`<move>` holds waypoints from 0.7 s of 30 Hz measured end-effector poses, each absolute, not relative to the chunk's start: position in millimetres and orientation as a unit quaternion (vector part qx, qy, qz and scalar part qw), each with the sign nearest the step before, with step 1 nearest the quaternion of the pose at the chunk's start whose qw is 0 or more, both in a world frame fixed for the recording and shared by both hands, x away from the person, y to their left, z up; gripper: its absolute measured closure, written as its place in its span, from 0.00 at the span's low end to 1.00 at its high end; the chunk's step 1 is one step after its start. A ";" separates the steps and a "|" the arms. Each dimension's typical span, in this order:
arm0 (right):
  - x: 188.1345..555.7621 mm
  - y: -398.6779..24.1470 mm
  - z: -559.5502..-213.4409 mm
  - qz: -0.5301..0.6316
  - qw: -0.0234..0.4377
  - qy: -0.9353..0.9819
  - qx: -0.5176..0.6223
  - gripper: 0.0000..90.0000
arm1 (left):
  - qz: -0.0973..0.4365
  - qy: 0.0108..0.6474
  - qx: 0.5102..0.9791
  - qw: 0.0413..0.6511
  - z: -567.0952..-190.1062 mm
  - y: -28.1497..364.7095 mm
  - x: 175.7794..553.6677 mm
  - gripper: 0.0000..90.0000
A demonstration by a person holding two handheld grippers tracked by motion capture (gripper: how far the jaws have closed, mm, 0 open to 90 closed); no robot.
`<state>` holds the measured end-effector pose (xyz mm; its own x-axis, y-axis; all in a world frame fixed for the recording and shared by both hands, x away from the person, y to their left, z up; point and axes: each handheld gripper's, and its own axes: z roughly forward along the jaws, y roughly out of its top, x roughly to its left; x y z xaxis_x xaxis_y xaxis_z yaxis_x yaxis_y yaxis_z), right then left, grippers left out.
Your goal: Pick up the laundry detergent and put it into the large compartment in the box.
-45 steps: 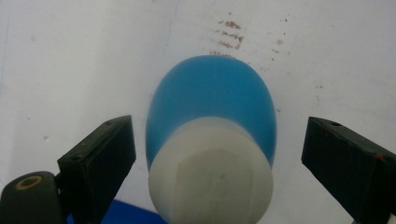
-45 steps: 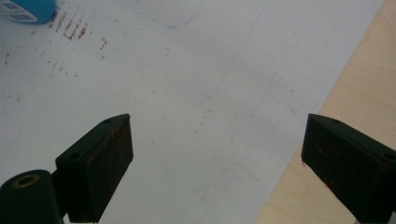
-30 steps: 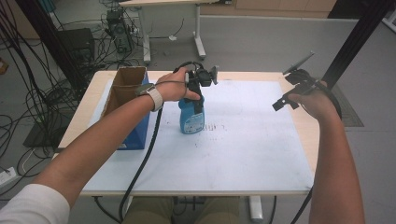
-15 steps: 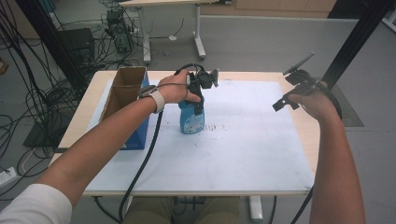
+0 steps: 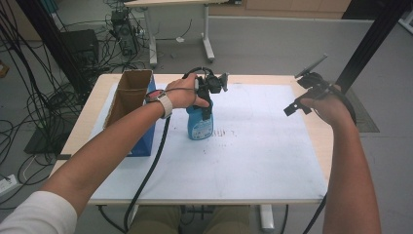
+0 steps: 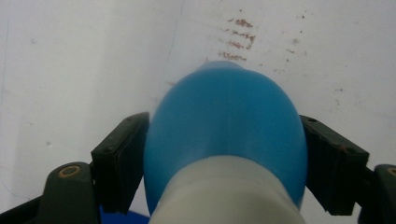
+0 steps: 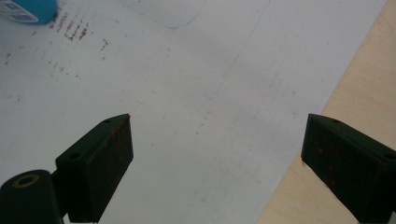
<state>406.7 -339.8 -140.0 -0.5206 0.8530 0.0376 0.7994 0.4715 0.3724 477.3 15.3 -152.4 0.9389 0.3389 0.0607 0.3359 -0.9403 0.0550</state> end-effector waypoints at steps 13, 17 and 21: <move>406.0 -340.5 -140.0 0.175 0.078 0.854 0.483 0.10 | 0.038 0.176 0.983 0.027 -156.5 17.2 477.4 0.34; 405.8 -340.5 -140.1 0.175 0.077 0.854 0.483 0.10 | 0.036 0.176 0.983 0.026 -156.5 17.4 478.7 0.36; 405.3 -341.2 -140.4 0.175 0.077 0.854 0.484 0.10 | 0.031 0.178 0.983 0.029 -156.6 19.7 480.9 0.39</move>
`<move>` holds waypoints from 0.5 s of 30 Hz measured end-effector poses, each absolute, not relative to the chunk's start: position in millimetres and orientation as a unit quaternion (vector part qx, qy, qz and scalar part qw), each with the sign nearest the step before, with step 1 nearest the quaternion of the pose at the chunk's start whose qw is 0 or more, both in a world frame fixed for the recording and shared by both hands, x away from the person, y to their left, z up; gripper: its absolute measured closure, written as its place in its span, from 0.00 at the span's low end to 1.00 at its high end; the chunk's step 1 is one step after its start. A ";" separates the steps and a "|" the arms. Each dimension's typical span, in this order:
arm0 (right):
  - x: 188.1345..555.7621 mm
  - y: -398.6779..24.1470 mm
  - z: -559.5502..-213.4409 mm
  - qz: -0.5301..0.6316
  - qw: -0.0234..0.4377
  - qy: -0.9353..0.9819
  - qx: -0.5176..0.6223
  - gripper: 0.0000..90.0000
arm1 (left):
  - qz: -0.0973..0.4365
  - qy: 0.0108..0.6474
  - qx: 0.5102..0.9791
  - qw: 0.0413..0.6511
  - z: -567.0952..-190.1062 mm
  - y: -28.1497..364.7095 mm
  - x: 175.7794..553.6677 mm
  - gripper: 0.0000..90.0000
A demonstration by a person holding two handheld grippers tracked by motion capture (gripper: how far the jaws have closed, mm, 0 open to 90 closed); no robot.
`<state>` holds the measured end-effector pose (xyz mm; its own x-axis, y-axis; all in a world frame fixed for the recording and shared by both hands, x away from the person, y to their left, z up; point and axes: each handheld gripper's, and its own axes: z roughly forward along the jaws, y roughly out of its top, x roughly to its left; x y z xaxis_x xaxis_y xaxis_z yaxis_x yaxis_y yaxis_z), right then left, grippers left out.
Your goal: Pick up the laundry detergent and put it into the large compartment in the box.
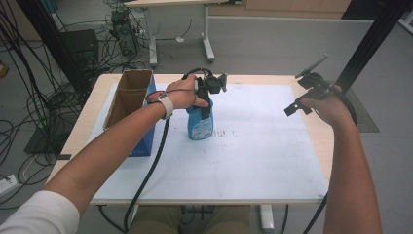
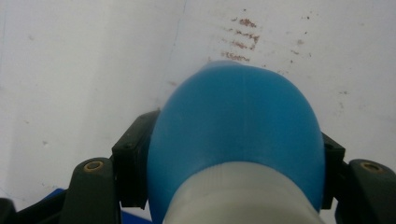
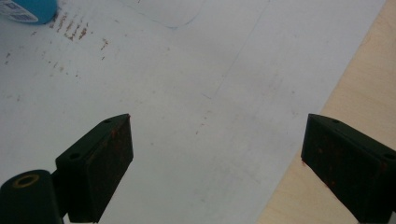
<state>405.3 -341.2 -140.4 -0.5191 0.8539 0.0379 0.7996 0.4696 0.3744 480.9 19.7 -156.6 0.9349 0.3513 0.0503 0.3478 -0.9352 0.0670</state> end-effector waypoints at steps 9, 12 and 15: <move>404.7 -342.0 -141.1 0.175 0.076 0.853 0.485 0.10 | 0.020 0.179 0.983 0.033 -156.9 22.5 484.6 0.42; 404.7 -341.8 -141.0 0.174 0.077 0.853 0.485 0.10 | 0.019 0.179 0.983 0.036 -157.1 23.6 484.9 0.43; 404.7 -341.7 -140.9 0.174 0.076 0.853 0.486 0.10 | 0.020 0.179 0.983 0.036 -157.2 23.5 484.3 0.43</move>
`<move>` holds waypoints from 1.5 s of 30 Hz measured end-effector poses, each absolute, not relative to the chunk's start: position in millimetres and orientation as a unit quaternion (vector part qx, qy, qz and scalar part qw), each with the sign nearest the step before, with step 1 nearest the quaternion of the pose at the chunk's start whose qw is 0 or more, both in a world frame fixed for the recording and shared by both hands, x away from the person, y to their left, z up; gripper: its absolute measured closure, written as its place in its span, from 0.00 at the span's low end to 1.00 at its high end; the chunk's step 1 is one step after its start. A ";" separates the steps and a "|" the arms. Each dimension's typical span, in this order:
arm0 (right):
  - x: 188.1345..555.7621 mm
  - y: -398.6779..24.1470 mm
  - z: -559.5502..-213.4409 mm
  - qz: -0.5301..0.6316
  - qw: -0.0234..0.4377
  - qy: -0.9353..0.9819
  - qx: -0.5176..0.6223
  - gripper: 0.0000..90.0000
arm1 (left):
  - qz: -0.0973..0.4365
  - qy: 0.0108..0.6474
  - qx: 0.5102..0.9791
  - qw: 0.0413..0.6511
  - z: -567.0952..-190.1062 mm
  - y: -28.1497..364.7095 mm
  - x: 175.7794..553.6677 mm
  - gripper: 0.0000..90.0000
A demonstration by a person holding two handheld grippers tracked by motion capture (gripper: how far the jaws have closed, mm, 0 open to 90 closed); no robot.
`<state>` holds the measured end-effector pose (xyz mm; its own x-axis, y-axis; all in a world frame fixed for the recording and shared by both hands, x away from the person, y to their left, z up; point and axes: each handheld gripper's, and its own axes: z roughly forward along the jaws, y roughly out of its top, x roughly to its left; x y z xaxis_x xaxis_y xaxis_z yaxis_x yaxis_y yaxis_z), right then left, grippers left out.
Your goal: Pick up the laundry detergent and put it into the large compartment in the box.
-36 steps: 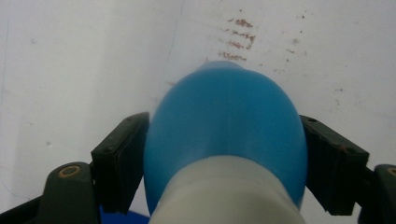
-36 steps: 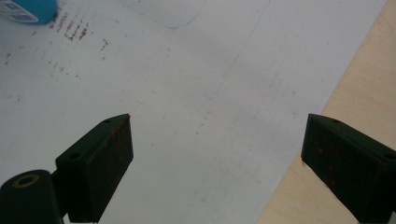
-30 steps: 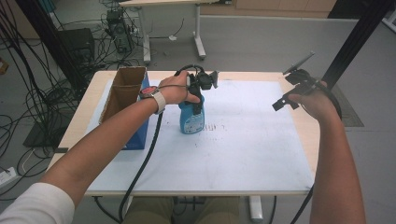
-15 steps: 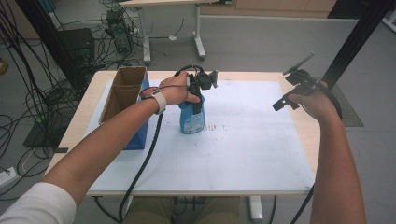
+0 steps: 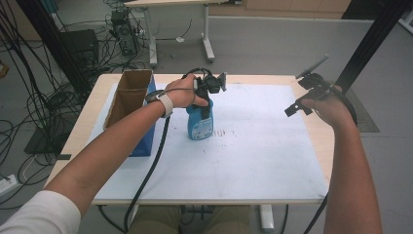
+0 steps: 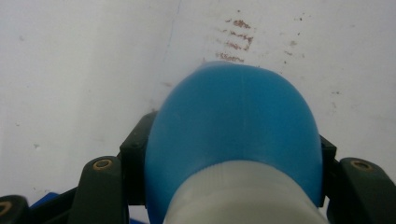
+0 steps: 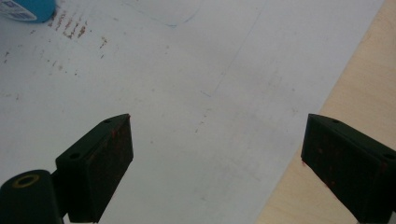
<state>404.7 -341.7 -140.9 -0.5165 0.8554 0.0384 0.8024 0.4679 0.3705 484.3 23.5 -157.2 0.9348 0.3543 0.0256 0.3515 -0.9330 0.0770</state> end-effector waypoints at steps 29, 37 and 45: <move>404.7 -340.1 -140.7 0.170 0.074 0.854 0.487 0.10 | 0.018 0.185 0.982 0.037 -157.3 24.5 484.8 0.42; 403.7 -340.9 -140.8 0.169 0.074 0.853 0.488 0.10 | 0.018 0.186 0.982 0.039 -157.5 25.1 484.4 0.42; 403.1 -341.7 -140.8 0.167 0.074 0.852 0.490 0.10 | 0.019 0.187 0.981 0.039 -157.5 25.4 484.5 0.42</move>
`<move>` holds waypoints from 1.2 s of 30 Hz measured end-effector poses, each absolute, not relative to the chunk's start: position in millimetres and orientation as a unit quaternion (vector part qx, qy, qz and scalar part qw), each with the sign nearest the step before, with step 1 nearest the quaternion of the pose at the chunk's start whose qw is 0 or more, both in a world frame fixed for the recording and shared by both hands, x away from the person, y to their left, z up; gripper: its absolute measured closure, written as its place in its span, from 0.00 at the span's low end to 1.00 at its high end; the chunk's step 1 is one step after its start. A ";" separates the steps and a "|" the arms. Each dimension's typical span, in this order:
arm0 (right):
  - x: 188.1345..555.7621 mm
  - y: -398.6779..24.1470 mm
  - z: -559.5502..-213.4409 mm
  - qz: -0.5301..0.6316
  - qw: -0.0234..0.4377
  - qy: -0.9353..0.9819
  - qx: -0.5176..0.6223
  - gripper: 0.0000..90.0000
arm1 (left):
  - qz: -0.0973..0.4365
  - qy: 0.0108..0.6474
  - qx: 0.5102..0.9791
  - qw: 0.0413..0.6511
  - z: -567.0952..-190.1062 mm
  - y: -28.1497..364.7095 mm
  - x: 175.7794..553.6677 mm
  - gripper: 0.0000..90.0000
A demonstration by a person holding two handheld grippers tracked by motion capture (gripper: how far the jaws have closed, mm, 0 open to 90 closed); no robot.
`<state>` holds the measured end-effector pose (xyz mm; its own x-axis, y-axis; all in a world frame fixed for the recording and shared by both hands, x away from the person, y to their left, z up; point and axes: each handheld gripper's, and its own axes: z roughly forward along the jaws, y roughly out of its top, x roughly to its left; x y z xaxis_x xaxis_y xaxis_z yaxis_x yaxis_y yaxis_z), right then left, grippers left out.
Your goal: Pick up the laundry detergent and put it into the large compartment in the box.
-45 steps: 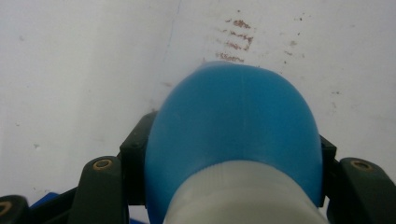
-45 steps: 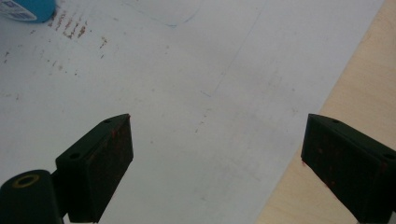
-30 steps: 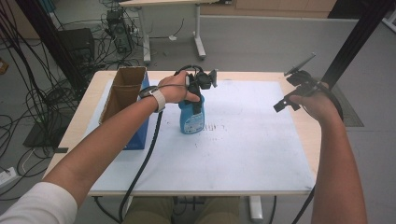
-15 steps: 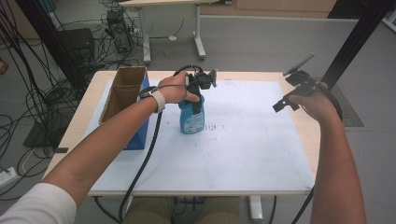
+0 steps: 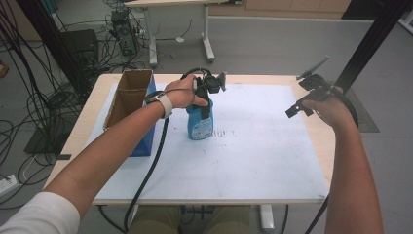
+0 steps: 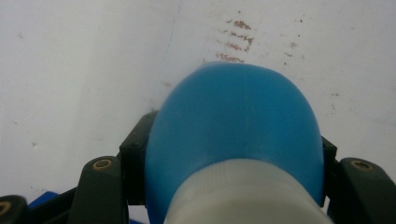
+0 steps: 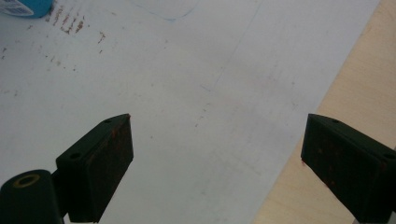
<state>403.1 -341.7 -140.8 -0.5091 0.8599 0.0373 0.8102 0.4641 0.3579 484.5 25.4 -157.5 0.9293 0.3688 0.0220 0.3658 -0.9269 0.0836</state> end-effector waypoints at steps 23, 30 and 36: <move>403.0 -341.3 -140.4 0.168 0.075 0.853 0.489 0.10 | 0.018 0.191 0.981 0.040 -157.7 25.7 484.6 0.42; 402.4 -341.5 -140.4 0.169 0.077 0.852 0.489 0.10 | 0.019 0.192 0.980 0.040 -157.8 25.9 484.2 0.42; 401.8 -341.9 -140.4 0.168 0.077 0.852 0.490 0.10 | 0.018 0.192 0.981 0.039 -157.5 25.4 484.3 0.42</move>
